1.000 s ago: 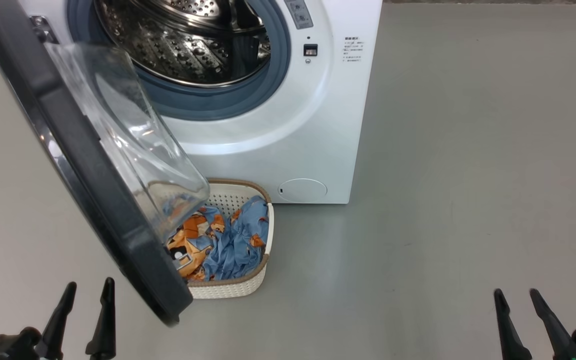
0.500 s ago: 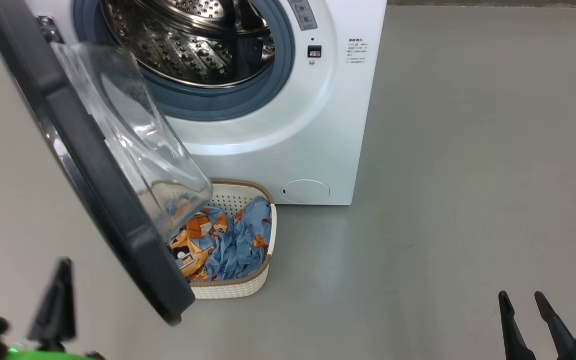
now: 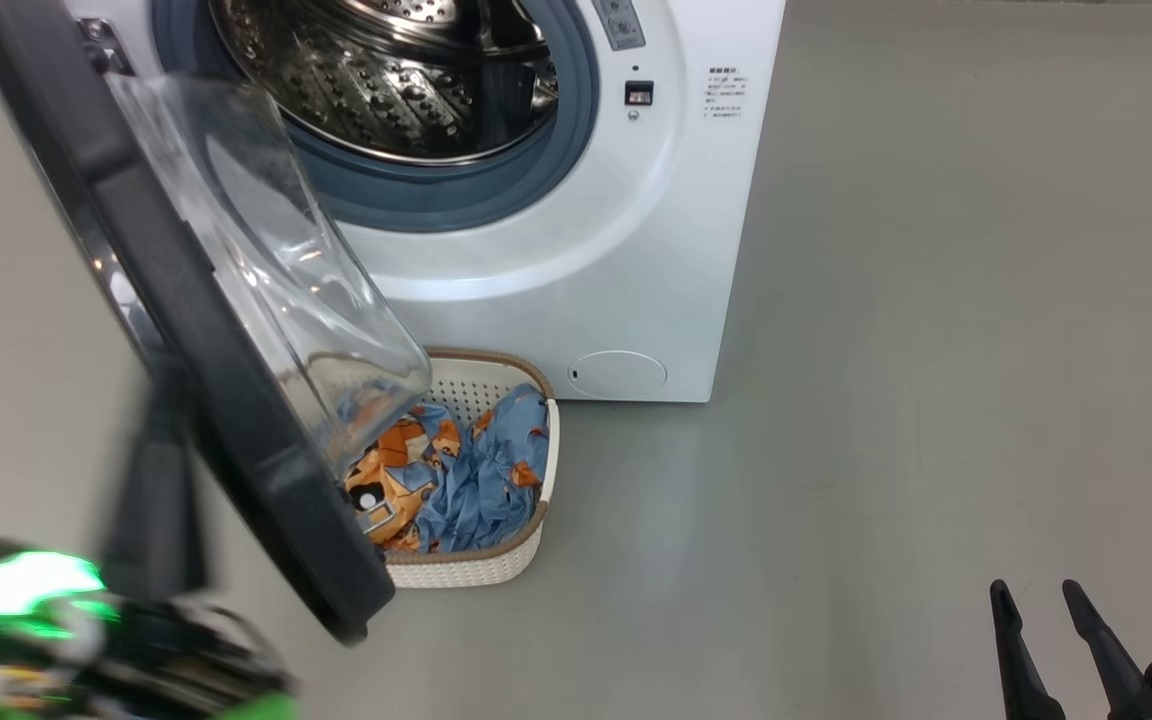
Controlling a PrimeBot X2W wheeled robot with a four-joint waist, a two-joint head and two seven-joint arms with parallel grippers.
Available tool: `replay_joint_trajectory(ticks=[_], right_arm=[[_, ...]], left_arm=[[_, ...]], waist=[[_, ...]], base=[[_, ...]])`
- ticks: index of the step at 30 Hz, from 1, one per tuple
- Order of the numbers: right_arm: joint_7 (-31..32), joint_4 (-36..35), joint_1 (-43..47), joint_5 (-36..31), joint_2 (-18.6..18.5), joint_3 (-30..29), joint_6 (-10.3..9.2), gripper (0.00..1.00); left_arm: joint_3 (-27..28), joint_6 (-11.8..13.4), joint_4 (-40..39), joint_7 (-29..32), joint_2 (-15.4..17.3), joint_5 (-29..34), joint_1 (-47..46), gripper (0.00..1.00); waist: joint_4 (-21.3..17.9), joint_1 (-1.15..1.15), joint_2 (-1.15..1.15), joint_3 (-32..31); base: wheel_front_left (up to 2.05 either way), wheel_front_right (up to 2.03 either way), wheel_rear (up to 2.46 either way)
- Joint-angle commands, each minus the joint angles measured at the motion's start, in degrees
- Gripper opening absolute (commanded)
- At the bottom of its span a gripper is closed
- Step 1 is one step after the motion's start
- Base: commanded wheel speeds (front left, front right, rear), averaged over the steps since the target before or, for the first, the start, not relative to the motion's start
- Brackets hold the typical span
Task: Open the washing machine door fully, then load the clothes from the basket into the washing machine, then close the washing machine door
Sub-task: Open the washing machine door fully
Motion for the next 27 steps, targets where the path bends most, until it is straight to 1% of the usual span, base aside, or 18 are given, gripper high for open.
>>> replay_joint_trajectory(ticks=[1,2,4,6,8,9,10,12,16,21,27], right_arm=[[-0.70,-1.50,-0.82,-0.76,-0.62,1.40,0.35,1.00],[-0.70,-1.52,-0.88,-0.76,-0.57,1.41,0.35,1.00],[-0.70,-1.57,-1.01,-0.91,-0.33,1.54,0.35,1.00],[-0.70,-1.58,-1.18,-1.08,-0.12,1.71,0.35,1.00],[-0.70,-1.47,-1.34,-1.17,0.05,1.90,0.35,1.00],[-0.70,-1.35,-1.42,-1.15,0.11,2.04,0.35,1.00],[-0.70,-1.22,-1.50,-1.09,0.17,2.16,0.35,1.00],[-0.70,-1.04,-1.65,-1.04,0.24,2.24,0.35,1.00],[-0.70,-0.77,-1.68,-1.06,0.42,2.17,0.35,1.00],[-0.70,-0.77,-1.53,-1.09,0.61,2.04,0.35,1.00],[-0.70,-0.77,-1.64,-0.98,0.61,2.01,0.35,1.00]], left_arm=[[-0.61,-0.09,-1.84,-0.29,1.72,-0.41,-0.37,0.00],[-3.58,-0.09,-1.82,-0.29,1.86,-1.32,0.02,0.00],[-8.85,-0.09,0.15,-0.29,3.15,-1.72,0.66,0.00],[-13.11,-0.09,3.37,-0.29,2.78,-3.81,1.07,0.00],[-16.29,-0.09,8.02,-0.29,3.62,-3.74,0.95,0.00],[-17.05,-0.09,10.27,-0.29,3.10,-4.72,0.96,0.00],[-17.63,-0.09,12.76,-0.29,3.36,-4.53,0.76,0.00],[-17.38,-0.09,16.66,-0.29,2.57,-5.21,0.18,0.00],[-14.94,-0.09,22.67,-0.29,1.29,-6.41,-1.25,0.00],[-12.02,-0.09,26.96,-0.29,0.59,-7.18,-2.45,0.00],[-8.90,-0.09,29.99,-0.29,0.40,-7.82,-3.36,0.00]], waist=[[-0.01,0.00,0.00,0.16],[0.02,0.00,0.00,0.28],[0.00,0.00,0.00,0.54],[-0.04,0.00,0.00,0.76],[-0.14,0.00,0.00,0.83],[-0.19,0.00,0.00,0.91],[-0.26,0.00,0.00,0.92],[-0.31,0.00,0.00,1.03],[-0.28,0.00,0.00,1.06],[-0.19,0.00,0.00,0.89],[0.21,0.00,0.00,0.83]], base=[[0.00,0.00,0.00],[0.00,0.00,0.00],[0.00,0.00,0.00],[0.00,0.00,0.00],[0.00,0.00,0.00],[0.00,0.00,0.00],[0.00,0.00,0.00],[0.00,0.00,0.00],[0.00,0.00,0.00],[0.00,0.00,0.00],[0.00,0.00,0.00]])
